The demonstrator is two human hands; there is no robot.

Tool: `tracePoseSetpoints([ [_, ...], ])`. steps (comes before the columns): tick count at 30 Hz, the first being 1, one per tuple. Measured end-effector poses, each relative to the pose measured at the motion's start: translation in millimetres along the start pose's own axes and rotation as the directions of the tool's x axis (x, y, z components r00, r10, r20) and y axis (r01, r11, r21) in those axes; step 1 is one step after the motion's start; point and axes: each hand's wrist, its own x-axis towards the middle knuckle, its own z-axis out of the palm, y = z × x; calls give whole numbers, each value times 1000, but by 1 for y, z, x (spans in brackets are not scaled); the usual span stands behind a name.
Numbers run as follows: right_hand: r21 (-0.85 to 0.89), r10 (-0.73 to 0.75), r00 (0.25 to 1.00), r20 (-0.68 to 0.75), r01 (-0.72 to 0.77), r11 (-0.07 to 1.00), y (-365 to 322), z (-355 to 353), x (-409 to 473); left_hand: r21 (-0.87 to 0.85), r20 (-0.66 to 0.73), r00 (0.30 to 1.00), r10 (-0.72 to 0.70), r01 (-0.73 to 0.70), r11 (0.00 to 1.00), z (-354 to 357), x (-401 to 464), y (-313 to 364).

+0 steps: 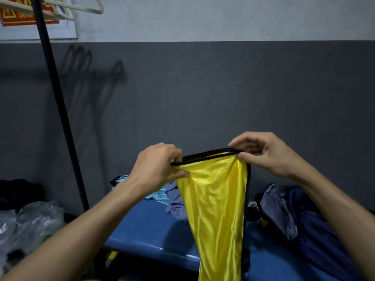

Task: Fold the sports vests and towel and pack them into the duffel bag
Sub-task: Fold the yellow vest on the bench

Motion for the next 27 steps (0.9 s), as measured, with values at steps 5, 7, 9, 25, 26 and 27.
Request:
tracePoseSetpoints([
  [5,48,34,999,28,-35,998,5,5,-5,-347,109,987,118,-74,935,-17,10,-6],
  [7,44,38,999,22,-39,998,6,3,-6,-459,163,974,161,-70,886,-28,13,-6],
  [9,46,47,999,11,-47,998,6,2,-7,-505,221,954,200,-63,861,-40,13,-6],
  [25,-1,47,998,51,-47,999,-11,17,-13,-287,179,982,-57,108,952,-25,7,-11],
  [26,0,52,997,50,-52,999,-11,17,-14,-290,185,981,-57,110,951,-25,7,-11],
  [27,-2,55,997,50,-55,998,-11,17,-15,-305,198,978,-60,120,945,-24,7,-11],
])
